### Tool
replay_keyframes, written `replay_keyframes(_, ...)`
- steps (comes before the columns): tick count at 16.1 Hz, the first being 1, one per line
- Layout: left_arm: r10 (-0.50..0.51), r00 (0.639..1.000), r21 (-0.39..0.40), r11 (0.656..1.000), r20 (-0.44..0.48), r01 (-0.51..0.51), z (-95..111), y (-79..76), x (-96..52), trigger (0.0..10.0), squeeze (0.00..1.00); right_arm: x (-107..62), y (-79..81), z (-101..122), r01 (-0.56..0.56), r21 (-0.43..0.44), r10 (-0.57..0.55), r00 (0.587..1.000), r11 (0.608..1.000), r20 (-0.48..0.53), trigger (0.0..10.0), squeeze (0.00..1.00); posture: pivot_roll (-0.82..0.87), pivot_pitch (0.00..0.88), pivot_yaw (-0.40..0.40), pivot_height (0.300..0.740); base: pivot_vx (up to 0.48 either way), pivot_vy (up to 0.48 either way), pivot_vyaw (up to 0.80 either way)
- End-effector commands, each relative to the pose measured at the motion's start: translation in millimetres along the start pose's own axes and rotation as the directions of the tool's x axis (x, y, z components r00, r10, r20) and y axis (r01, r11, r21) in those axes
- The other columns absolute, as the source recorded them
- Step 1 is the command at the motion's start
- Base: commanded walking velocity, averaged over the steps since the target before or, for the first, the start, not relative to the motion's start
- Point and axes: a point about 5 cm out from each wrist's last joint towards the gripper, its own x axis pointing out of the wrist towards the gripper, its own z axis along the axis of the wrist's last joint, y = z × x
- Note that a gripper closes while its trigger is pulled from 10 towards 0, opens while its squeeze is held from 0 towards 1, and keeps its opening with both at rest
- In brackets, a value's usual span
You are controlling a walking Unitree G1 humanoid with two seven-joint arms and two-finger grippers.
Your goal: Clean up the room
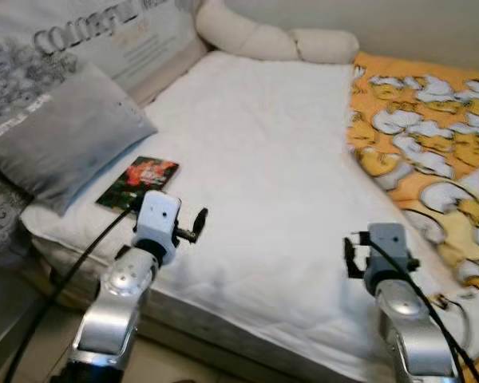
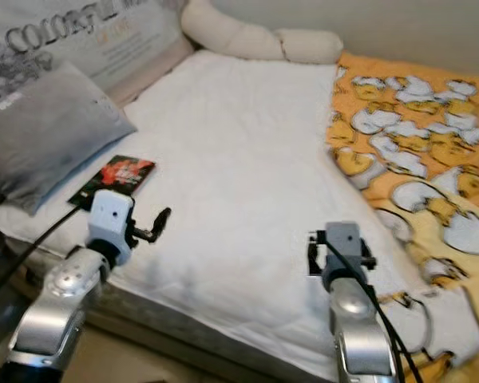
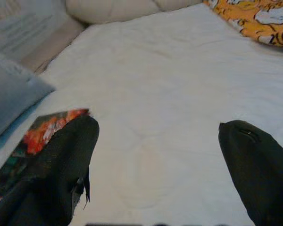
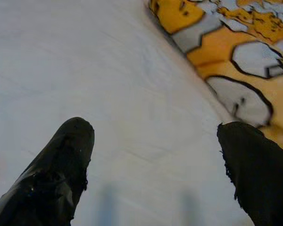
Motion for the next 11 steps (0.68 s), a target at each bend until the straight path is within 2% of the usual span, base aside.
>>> replay_keyframes(1, 0.012, 1.000, 0.013, 1.000, -0.020, -0.011, -4.4, 5.3, -2.1, 10.0, 0.22, -1.0, 5.9, 1.9, -0.009, -0.002, 0.009, 1.000, 1.000, 0.000, 10.0, 1.00, 0.01, 0.000, 0.020, 0.740, 0.000, 0.000, 0.00)
replay_keyframes(4, 0.011, 1.000, 0.005, 1.000, -0.021, -0.011, -5.3, 6.8, -1.8, 10.0, 0.22, -1.5, 3.8, 4.2, -0.017, -0.047, 0.018, 1.000, 0.999, 0.021, 10.0, 1.00, 0.01, 0.000, 0.022, 0.740, 0.000, 0.000, 0.00)
replay_keyframes(5, 0.007, 1.000, -0.003, 1.000, -0.015, -0.007, -5.1, 6.3, -1.3, 10.0, 0.22, -2.2, 4.7, 3.6, -0.022, 0.003, 0.022, 1.000, 1.000, 0.018, 10.0, 1.00, 0.01, 0.000, 0.022, 0.740, 0.000, 0.000, 0.00)
replay_keyframes(6, 0.008, 1.000, -0.002, 1.000, -0.016, -0.008, -4.9, 6.2, 0.1, 10.0, 0.22, -3.5, 5.9, 4.2, -0.031, 0.041, 0.030, 0.999, 0.999, 0.019, 10.0, 1.00, 0.01, 0.000, 0.021, 0.740, 0.000, 0.349, -0.80)
replay_keyframes(11, 0.012, 1.000, -0.006, 1.000, -0.021, -0.012, -6.0, 3.7, 2.4, 10.0, 0.22, -7.3, 6.1, 4.9, -0.017, 0.042, 0.015, 0.999, 0.999, 0.029, 10.0, 1.00, -0.01, 0.000, 0.019, 0.740, 0.000, 0.477, -0.78)
